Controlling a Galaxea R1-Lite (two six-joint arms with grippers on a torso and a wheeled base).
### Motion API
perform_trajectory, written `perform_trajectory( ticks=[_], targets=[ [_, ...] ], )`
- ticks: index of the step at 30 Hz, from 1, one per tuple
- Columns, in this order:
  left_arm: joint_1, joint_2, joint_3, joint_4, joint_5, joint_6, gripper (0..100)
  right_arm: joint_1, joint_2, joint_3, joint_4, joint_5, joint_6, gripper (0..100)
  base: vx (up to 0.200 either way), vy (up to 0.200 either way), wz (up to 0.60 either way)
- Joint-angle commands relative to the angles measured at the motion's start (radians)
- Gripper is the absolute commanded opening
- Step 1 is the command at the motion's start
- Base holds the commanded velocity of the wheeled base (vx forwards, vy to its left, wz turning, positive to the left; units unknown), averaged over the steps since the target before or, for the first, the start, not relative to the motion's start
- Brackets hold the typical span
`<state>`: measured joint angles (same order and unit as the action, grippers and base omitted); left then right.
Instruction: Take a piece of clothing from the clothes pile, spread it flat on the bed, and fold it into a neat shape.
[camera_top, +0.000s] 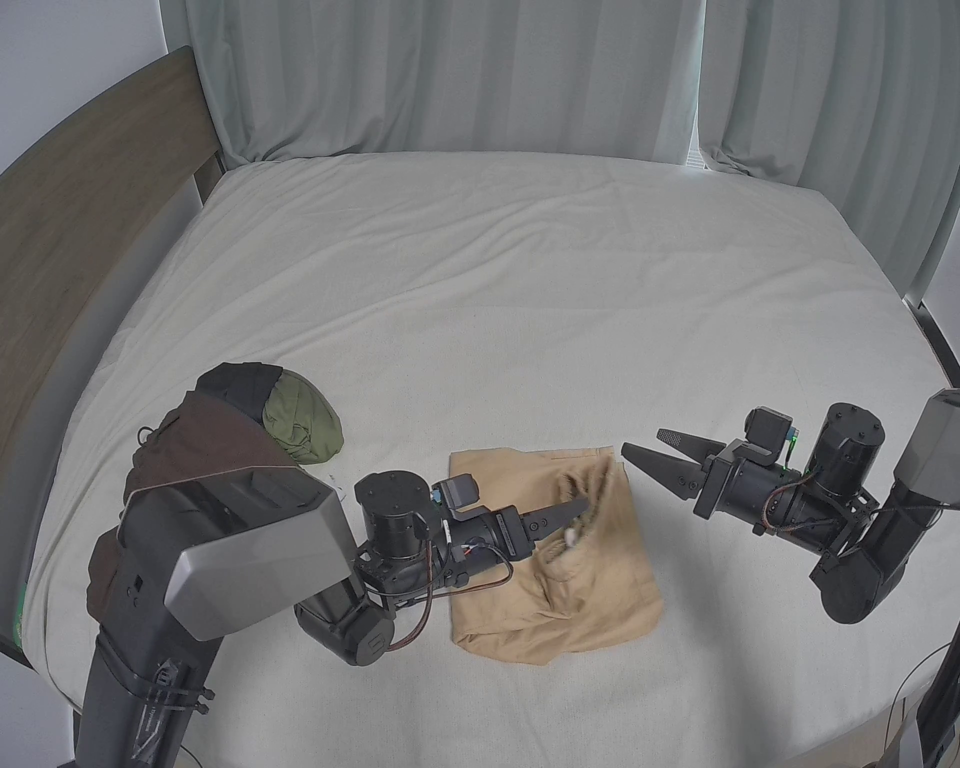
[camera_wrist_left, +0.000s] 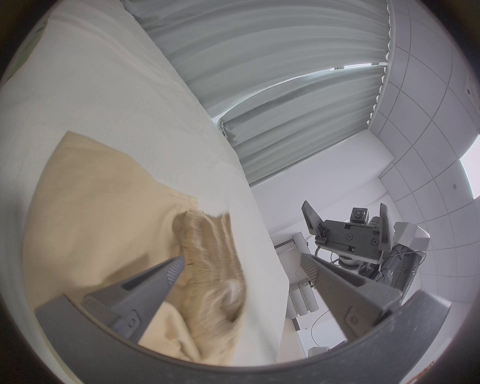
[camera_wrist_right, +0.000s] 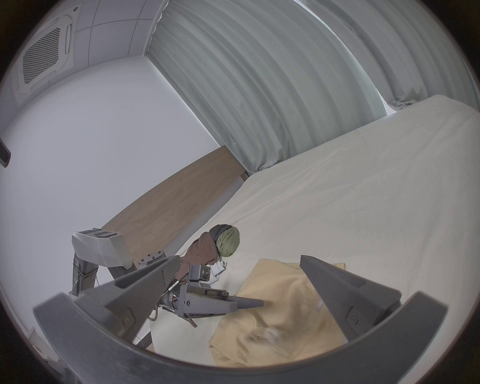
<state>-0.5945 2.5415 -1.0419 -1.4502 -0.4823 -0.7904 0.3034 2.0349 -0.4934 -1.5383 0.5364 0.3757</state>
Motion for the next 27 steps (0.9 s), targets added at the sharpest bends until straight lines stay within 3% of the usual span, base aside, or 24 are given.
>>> perform_trajectory(
  ticks=[1,11,19,27],
  targets=[
    [0.004,0.006,0.006,-0.001,0.008,0.0,100,0.0,0.005,0.001,0.0,0.001,-0.001,100,0.0,0.0,0.0],
    [0.016,-0.015,0.091,-0.056,0.019,0.05,100,0.01,0.034,0.01,0.0,-0.001,-0.003,100,0.0,0.0,0.0],
    [0.104,-0.118,0.198,-0.058,0.016,0.122,100,0.016,0.038,0.018,0.0,-0.003,-0.003,100,0.0,0.0,0.0],
    [0.2,-0.251,0.353,-0.059,-0.028,0.137,100,0.022,0.042,0.018,0.0,-0.021,-0.005,100,0.0,0.0,0.0]
  ],
)
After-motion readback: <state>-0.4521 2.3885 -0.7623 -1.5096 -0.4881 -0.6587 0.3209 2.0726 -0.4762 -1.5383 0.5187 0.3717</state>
